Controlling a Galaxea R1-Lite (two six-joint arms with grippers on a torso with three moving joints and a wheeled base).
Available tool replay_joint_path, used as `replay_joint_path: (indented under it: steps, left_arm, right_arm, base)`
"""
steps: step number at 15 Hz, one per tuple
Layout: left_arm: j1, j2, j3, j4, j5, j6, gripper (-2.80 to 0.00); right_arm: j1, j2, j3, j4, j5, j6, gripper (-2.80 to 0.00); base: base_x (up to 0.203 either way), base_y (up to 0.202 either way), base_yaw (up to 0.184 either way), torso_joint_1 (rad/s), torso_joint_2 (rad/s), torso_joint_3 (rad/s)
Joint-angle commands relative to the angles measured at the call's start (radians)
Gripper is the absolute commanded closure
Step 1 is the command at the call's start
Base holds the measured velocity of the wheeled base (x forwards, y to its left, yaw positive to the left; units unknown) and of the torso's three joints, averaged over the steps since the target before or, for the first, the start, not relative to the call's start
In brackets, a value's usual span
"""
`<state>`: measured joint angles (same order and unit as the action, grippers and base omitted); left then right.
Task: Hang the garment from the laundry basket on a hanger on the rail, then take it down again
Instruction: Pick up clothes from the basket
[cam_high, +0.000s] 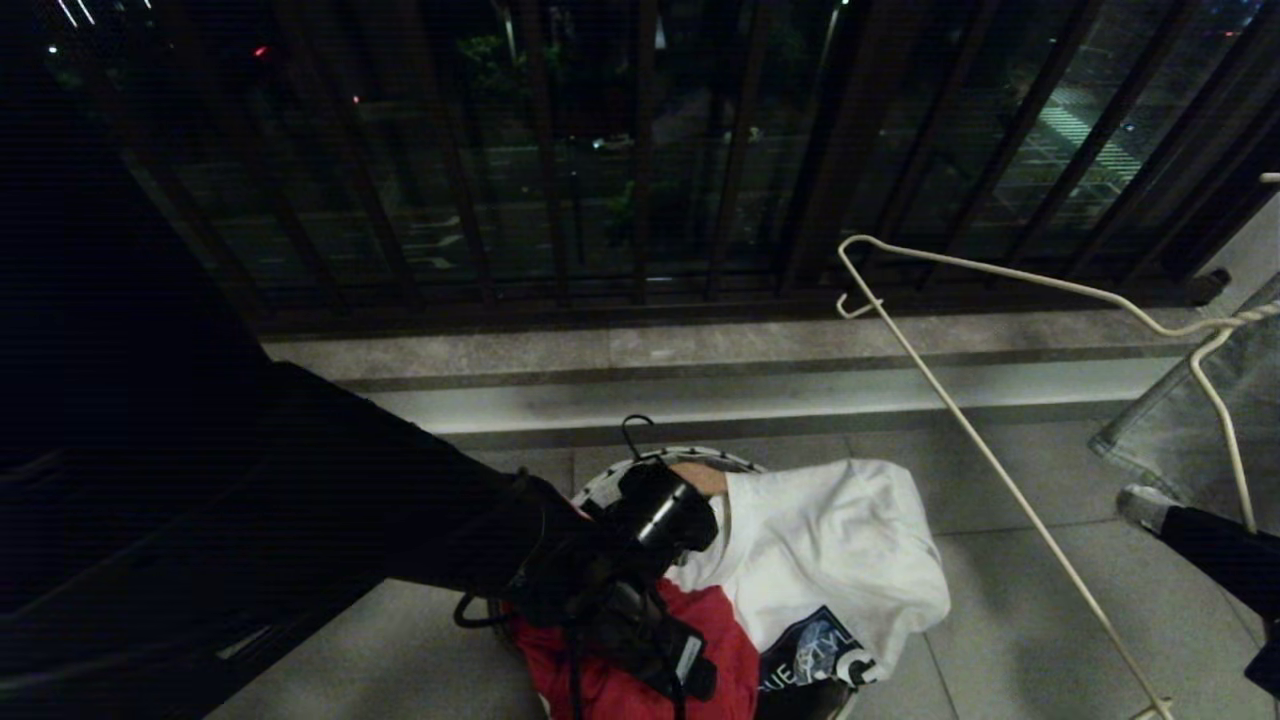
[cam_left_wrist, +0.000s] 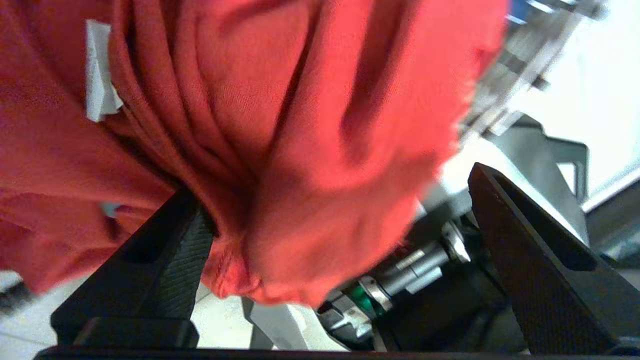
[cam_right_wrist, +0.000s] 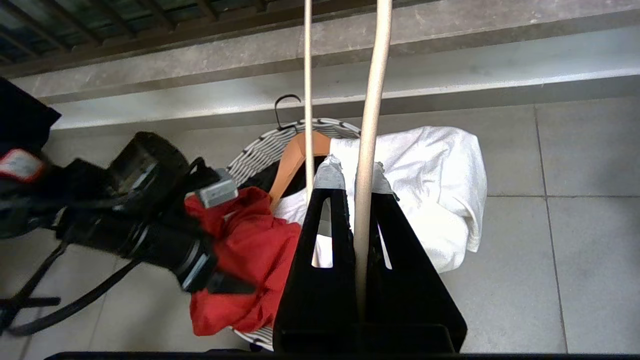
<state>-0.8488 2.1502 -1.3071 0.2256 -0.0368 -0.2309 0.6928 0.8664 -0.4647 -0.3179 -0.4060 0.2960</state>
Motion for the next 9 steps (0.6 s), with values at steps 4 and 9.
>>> replay_joint_path:
  steps: [4, 9]
  left_arm:
    - [0.023, 0.023, 0.000, 0.003, -0.005, -0.004, -2.80]
    - [0.017, -0.004, 0.000, 0.004, -0.011, -0.004, -2.80]
  right_arm:
    - [0.001, 0.000, 0.000, -0.001, -0.002, 0.002, 0.00]
    - [0.001, 0.000, 0.000, -0.003, -0.002, 0.002, 0.00]
  base:
    - [0.000, 0.000, 0.000, 0.000, 0.00, 0.000]
    - [0.000, 0.000, 0.000, 0.000, 0.00, 0.000]
